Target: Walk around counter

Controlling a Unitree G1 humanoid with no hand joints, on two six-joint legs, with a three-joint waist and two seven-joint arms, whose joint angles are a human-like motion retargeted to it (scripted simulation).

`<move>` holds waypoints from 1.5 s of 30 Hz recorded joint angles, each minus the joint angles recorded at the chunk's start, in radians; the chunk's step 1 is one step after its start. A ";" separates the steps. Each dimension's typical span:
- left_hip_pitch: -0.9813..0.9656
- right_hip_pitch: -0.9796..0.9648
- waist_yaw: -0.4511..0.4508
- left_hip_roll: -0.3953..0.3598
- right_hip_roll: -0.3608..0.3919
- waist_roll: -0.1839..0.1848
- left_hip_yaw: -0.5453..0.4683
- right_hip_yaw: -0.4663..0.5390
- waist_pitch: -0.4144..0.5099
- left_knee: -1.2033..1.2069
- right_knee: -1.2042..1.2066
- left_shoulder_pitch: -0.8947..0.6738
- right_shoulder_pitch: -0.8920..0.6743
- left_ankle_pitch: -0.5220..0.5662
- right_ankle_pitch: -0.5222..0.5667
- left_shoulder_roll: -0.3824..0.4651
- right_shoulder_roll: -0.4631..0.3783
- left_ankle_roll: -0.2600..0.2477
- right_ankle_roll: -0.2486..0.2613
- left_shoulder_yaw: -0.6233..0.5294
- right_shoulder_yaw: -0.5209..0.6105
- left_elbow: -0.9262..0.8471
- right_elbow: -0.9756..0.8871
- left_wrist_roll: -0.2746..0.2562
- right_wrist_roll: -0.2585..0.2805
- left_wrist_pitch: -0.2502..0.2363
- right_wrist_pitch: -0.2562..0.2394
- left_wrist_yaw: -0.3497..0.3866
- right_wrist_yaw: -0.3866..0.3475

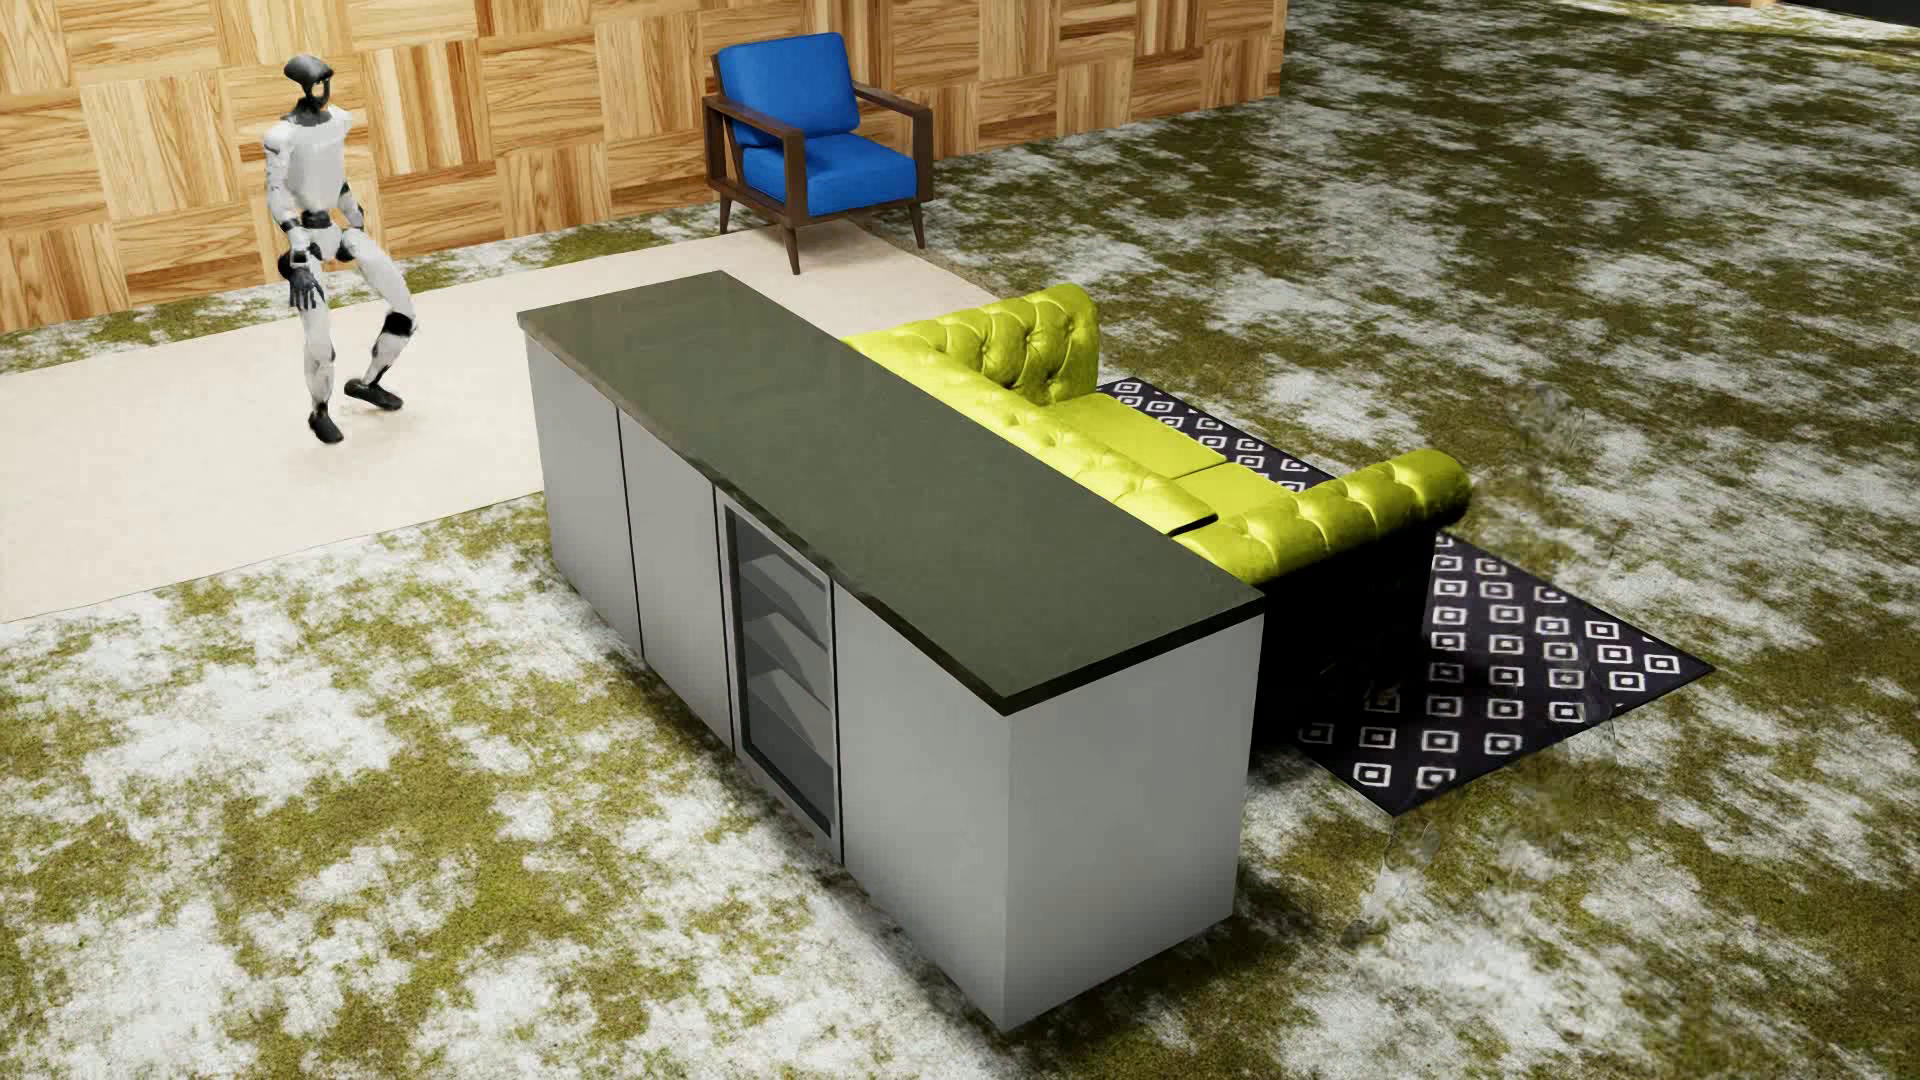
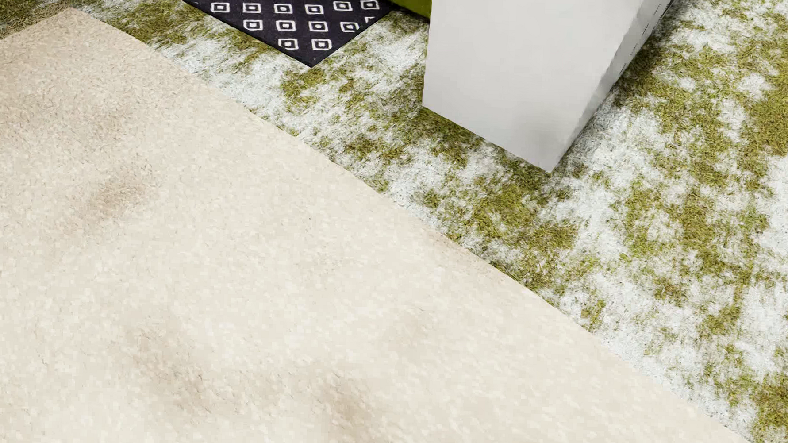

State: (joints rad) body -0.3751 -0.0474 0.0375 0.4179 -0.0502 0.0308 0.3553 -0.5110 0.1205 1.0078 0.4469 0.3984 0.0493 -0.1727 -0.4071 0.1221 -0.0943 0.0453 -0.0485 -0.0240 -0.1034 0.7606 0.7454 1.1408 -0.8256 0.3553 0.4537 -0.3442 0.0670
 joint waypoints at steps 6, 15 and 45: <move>-0.268 0.135 0.047 -0.290 -0.026 -0.049 -0.467 0.303 0.022 -0.537 -0.083 0.026 0.130 0.070 -0.065 0.016 -0.214 -0.173 0.097 0.181 0.073 0.075 -0.162 0.245 0.033 -0.070 -0.157 -0.002 0.063; 0.261 -0.361 -0.054 -0.356 -0.255 -0.163 -0.238 0.312 0.039 -0.573 0.890 -0.492 0.378 -0.022 0.358 0.094 0.101 -0.156 -0.035 0.137 -0.018 0.036 -0.181 0.385 -0.036 -0.073 -0.104 0.206 0.064; -0.247 0.319 0.047 -0.447 0.223 0.002 -0.220 0.364 0.062 -0.803 -0.136 0.104 0.020 0.184 0.029 -0.105 -0.009 -0.229 -0.108 -0.096 0.265 0.006 -0.234 0.255 0.036 -0.172 -0.166 0.059 -0.010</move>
State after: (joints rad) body -0.6219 0.2711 0.0848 -0.0296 0.1729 0.0325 0.1358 -0.1469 0.1830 0.2044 0.3112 0.5024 0.0694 0.0115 -0.3783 0.0167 -0.1034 -0.1839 -0.1567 -0.1199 0.1615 0.7663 0.5111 1.3962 -0.7891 0.1828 0.2873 -0.2850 0.0571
